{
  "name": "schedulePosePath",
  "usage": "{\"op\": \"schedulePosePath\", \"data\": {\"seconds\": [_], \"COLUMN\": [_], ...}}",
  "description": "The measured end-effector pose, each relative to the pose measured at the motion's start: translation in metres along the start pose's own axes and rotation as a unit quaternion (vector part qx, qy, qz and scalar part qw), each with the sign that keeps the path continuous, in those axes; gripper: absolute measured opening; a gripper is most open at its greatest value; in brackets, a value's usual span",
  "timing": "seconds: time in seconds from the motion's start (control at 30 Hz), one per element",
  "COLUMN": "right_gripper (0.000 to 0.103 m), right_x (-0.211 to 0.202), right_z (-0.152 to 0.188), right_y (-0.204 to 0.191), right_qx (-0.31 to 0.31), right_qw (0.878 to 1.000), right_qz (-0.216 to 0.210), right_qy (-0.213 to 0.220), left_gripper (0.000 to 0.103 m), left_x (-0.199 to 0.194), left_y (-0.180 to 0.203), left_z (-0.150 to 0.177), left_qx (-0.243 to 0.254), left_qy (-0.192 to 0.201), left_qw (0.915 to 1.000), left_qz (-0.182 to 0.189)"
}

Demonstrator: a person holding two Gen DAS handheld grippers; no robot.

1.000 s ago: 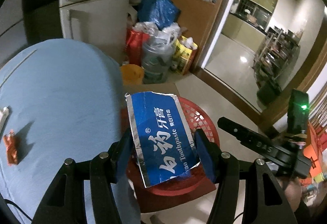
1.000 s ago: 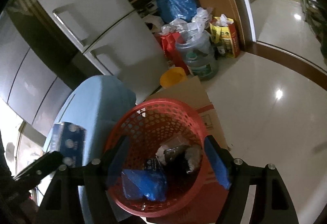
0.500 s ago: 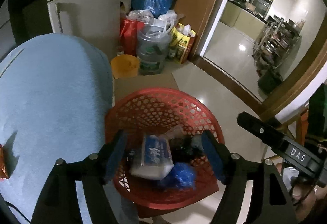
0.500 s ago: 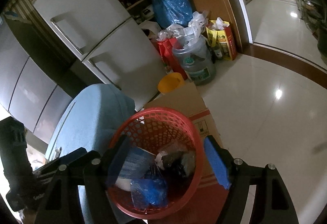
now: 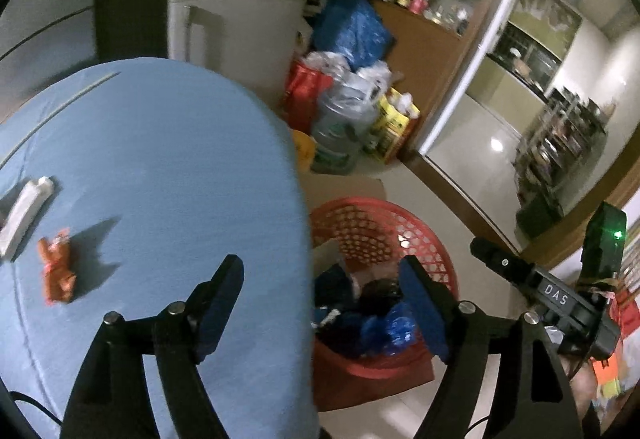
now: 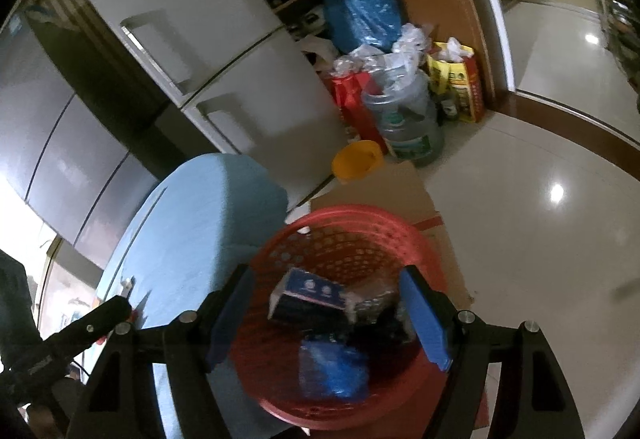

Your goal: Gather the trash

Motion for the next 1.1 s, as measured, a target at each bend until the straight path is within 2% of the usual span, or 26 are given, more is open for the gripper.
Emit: {"op": "schedulePosePath", "data": {"seconds": [0.3, 0.53, 0.63, 0.8, 1.0, 1.1], "right_gripper": [0.081, 0.082, 0.082, 0.082, 0.082, 0.082], "right_x": [0.005, 0.014, 0.023, 0.045, 0.076, 0.1], "right_z": [0.011, 0.028, 0.039, 0.061, 0.095, 0.104], "right_y": [-0.054, -0.1, -0.129, -0.183, -0.26, -0.292], "right_qx": [-0.053, -0.097, -0.126, -0.188, -0.284, -0.302], "right_qw": [0.999, 0.995, 0.992, 0.98, 0.954, 0.943], "right_qz": [0.009, 0.011, 0.006, -0.008, -0.031, -0.056], "right_qy": [-0.006, -0.02, -0.031, -0.059, -0.095, -0.125], "left_gripper": [0.081, 0.081, 0.081, 0.081, 0.081, 0.081], "left_x": [-0.032, -0.058, -0.069, -0.081, -0.093, -0.098], "left_y": [-0.059, -0.114, -0.149, -0.209, -0.267, -0.279], "left_z": [0.025, 0.056, 0.078, 0.116, 0.155, 0.168], "left_qx": [-0.059, -0.103, -0.129, -0.191, -0.272, -0.293], "left_qy": [0.024, 0.045, 0.048, 0.045, 0.046, 0.048], "left_qw": [0.9974, 0.9893, 0.9826, 0.9659, 0.9446, 0.9384], "left_qz": [-0.034, -0.093, -0.125, -0.169, -0.177, -0.177]}}
Point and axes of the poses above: each gripper's, at about its wrist camera, not at the fingertips, and x roughly the way its jaws point, y to its right, z to its underside, the point moved 4 cm from there along x, roughly the way its jaws point, and after that the axes turned 13 degrees about -y, right-handed, at the moved point
